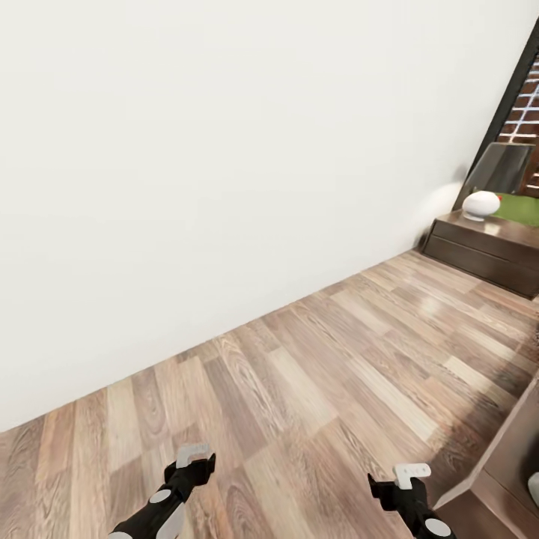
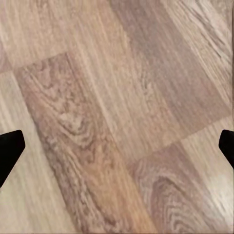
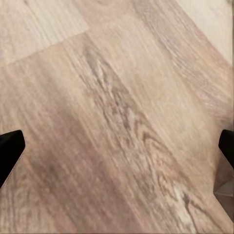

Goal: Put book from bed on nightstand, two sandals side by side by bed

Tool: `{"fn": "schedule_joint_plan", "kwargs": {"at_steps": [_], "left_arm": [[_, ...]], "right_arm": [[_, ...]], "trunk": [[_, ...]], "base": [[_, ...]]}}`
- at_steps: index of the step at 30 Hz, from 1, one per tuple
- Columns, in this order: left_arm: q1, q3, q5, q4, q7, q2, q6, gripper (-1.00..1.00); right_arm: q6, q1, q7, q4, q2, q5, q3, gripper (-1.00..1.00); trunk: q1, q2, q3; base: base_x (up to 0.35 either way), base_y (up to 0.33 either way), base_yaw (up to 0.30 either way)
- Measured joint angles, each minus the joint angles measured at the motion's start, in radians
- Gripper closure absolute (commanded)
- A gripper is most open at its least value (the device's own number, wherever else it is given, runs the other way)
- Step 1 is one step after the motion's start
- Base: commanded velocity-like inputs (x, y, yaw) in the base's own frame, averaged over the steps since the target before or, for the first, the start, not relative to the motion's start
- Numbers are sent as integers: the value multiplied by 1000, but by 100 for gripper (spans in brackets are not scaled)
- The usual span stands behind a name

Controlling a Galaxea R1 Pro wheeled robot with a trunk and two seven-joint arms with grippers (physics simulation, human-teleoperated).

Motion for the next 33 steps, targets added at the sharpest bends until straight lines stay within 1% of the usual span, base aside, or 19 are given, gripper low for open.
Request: {"fn": "schedule_joint_plan", "kwargs": {"at_steps": [22,33], "left_arm": [[0,0,0,0,-1,-1,0,-100],[0,0,0,0,-1,0,0,-100]], "right_arm": [[-1,0,0,1,0,0,-1,-100],[0,0,0,0,0,-2,-1,-100]], "trunk": [[0,0,0],[0,0,0]], "base": [[322,161,-268],[310,195,-268]]}}
